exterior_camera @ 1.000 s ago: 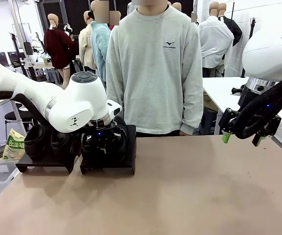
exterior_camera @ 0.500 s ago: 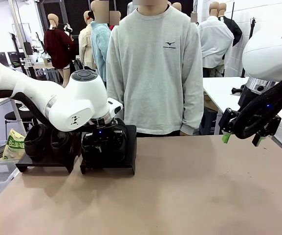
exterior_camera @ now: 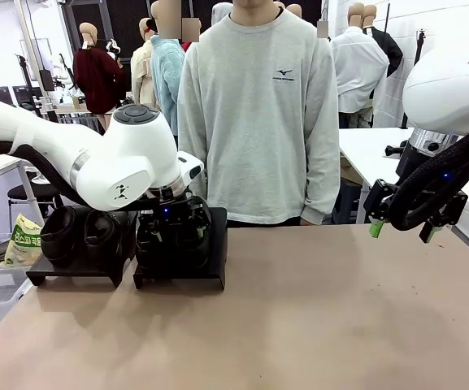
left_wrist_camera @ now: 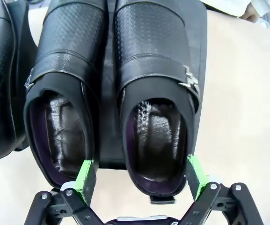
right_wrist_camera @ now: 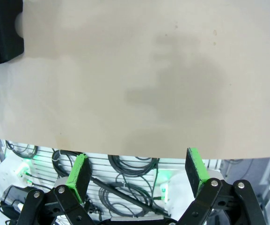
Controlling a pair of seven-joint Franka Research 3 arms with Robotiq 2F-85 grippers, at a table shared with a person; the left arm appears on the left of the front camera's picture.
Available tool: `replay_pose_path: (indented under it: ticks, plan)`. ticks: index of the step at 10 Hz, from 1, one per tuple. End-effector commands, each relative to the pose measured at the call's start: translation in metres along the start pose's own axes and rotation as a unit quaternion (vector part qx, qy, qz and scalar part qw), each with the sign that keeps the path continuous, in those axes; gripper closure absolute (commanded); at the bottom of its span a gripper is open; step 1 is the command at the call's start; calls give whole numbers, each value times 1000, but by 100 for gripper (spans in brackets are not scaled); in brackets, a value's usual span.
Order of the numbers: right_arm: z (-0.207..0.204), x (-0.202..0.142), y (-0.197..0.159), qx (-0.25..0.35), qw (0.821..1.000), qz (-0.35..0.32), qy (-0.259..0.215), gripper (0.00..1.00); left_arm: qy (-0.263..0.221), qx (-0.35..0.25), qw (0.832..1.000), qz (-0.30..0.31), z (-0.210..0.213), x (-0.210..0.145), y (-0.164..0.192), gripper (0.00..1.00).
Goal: Organize the shoes by placing them on the stand.
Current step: Place the Shoe from the middle of the table onto the Shoes Stand.
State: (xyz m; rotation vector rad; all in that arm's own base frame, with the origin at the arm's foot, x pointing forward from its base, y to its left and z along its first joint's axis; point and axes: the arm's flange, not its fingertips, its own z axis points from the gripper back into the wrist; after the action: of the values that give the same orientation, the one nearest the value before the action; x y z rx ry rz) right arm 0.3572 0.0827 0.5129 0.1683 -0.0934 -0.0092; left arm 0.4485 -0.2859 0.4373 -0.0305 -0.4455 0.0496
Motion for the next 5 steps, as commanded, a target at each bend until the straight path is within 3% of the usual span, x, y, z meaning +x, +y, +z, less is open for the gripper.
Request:
replay_pose_path:
  ticks: [1,5]
  plan:
    - [0,1,1,2,1000,-2,2,0,-10,0,1000,13,6,-3,0,0]
    - [0,1,1,2,1000,-2,2,0,-4,-1,1000,0,4,1,0,0]
